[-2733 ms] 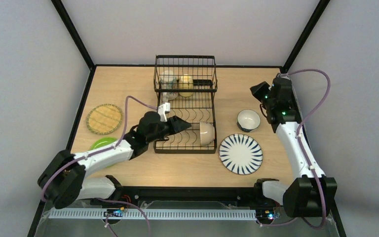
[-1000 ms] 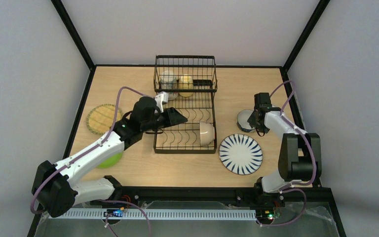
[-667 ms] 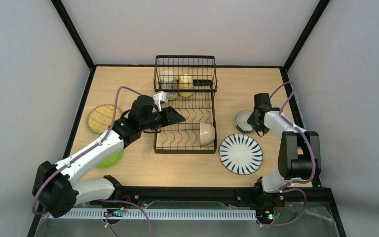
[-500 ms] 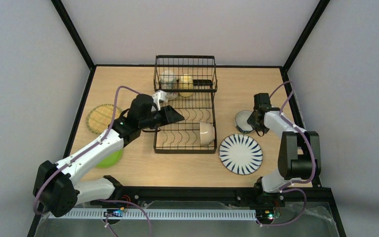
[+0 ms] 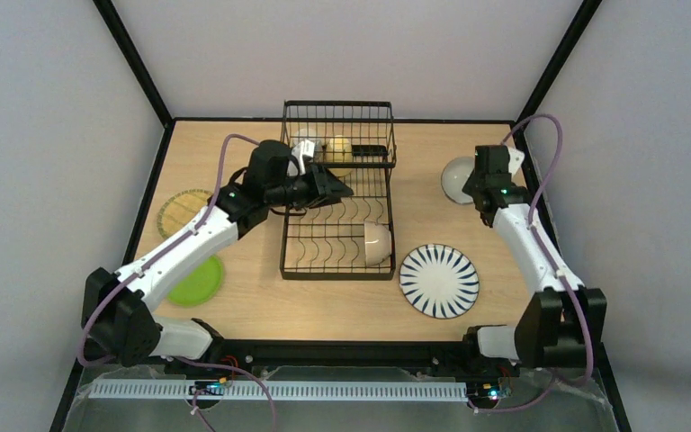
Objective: Load the mixed dishes into the dish rack
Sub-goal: Grab the bowl at the center of the board, then pass from the right arm to the left, then insert the bowl into the dish rack.
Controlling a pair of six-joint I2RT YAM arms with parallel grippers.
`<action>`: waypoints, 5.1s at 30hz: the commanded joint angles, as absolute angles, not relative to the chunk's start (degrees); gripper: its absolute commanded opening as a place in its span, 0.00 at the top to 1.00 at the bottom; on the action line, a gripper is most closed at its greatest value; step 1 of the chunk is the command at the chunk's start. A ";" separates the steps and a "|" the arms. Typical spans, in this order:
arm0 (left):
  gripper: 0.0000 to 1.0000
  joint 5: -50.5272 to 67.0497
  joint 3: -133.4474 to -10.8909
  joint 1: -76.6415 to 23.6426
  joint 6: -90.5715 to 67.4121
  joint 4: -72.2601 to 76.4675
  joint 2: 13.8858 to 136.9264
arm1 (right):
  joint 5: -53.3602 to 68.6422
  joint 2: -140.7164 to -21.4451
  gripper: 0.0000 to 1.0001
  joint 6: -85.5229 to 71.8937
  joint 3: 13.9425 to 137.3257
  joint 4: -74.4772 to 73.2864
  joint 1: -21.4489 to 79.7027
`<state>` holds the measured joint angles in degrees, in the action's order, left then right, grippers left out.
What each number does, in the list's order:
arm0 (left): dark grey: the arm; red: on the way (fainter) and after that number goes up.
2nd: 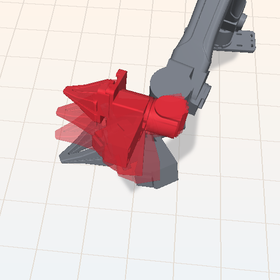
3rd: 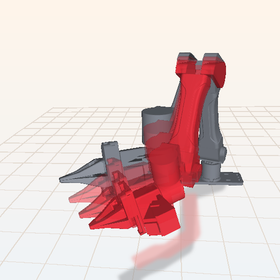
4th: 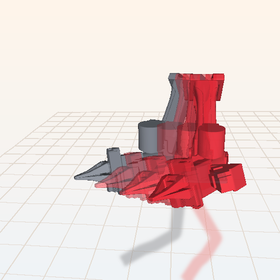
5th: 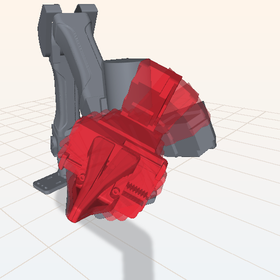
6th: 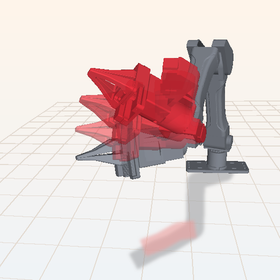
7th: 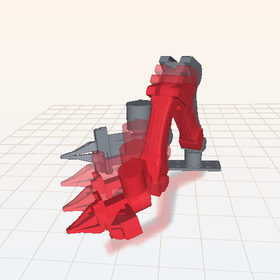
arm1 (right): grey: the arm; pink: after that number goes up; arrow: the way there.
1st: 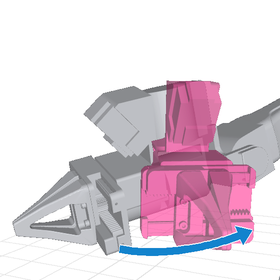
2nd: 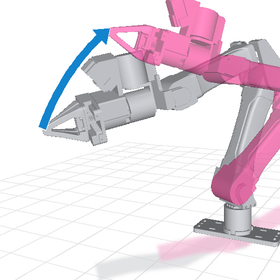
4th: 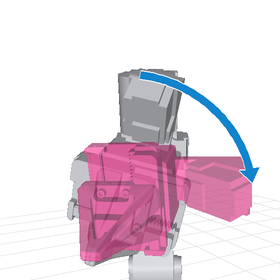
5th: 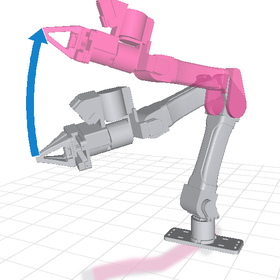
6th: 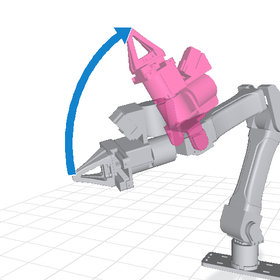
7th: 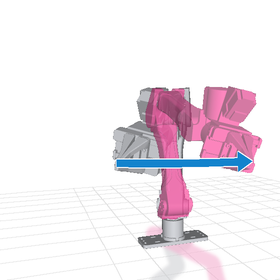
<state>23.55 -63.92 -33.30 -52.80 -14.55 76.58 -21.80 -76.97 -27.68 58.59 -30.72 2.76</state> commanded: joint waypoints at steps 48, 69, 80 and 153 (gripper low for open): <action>0.03 22.67 -119.71 -46.52 -92.38 -17.40 114.82 | -61.66 -58.68 1.00 34.45 49.34 25.21 36.11; 0.03 21.36 -127.56 -46.24 -91.49 -19.25 119.45 | -60.88 -58.22 1.00 36.09 47.64 25.43 38.49; 0.04 20.75 -128.77 -46.07 -90.54 -20.61 121.66 | -60.62 -59.84 1.00 42.16 47.48 30.22 42.25; 0.98 24.26 -114.25 -45.07 -83.57 -4.99 112.82 | -62.48 -51.83 0.32 13.87 56.38 -5.12 46.50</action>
<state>25.17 -115.59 -45.98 -85.58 -7.38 117.80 -60.34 -55.96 20.78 52.82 3.25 46.78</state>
